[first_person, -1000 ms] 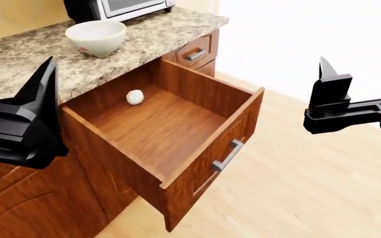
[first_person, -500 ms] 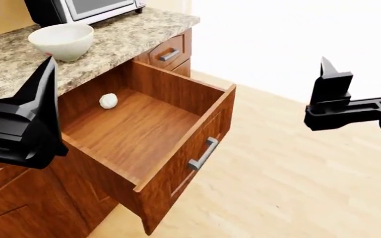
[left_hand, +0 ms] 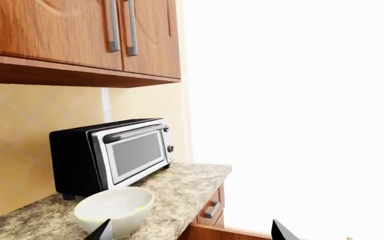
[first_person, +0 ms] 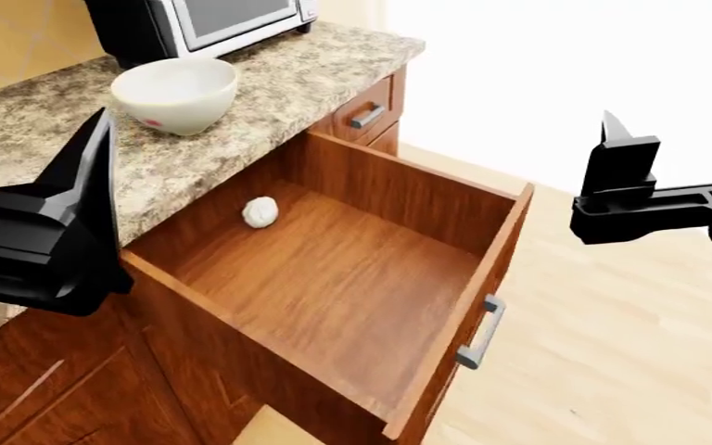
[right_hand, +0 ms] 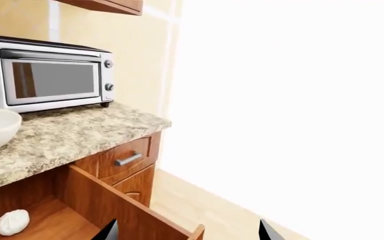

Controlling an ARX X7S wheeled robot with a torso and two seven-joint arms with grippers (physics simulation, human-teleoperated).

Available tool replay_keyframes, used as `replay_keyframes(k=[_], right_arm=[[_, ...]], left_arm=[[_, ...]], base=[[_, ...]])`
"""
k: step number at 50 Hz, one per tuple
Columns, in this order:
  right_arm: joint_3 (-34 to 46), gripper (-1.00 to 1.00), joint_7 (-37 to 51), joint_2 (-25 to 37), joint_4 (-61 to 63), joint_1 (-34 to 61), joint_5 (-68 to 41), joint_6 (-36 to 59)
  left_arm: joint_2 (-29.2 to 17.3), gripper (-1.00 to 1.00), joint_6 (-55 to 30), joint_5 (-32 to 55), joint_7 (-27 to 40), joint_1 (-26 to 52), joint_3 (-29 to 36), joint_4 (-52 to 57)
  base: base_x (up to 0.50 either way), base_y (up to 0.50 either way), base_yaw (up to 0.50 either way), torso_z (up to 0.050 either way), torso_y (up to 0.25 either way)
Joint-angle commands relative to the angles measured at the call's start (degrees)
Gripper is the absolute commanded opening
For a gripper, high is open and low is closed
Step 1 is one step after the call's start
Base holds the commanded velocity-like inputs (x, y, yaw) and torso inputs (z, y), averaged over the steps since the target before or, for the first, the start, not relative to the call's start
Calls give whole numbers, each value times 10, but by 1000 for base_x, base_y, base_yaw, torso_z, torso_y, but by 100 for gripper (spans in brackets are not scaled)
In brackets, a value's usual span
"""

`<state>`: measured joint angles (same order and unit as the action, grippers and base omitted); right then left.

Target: Place the bar in the bowl and close the drawer.

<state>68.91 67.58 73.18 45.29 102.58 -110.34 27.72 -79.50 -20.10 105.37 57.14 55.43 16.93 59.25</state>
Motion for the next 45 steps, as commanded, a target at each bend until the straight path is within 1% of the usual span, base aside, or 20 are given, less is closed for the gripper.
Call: replay_keyframes(k=[1, 9, 15, 22, 30, 35, 45], right_arm=[[-2, 100, 4, -1, -2, -1, -3, 2], [-5, 100, 3, 1, -1, -2, -4, 0], [-6, 100, 3, 1, -6, -3, -4, 1], [-7, 100, 11, -3, -17, 3, -16, 10], [-10, 100, 12, -13, -34, 18, -36, 31], [-10, 100, 12, -15, -38, 19, -42, 35], [-13, 100, 7, -14, -36, 15, -40, 31]], left_arm=[[9, 100, -14, 8, 5, 6, -7, -2], [14, 100, -21, 10, 8, 7, -10, -4], [37, 100, -49, 19, 19, 32, 3, -11], [66, 100, -89, 56, 42, 92, 23, -25], [108, 100, -141, 115, 78, 189, 56, -52], [117, 100, -149, 120, 83, 200, 62, -57], [118, 100, -151, 114, 78, 194, 62, -60]], base=[[547, 44, 0, 0, 0], [550, 43, 0, 0, 0], [517, 33, 0, 0, 3], [41, -7, 0, 0, 0], [0, 0, 0, 0, 0], [35, -55, 0, 0, 0], [261, -427, 0, 0, 0]])
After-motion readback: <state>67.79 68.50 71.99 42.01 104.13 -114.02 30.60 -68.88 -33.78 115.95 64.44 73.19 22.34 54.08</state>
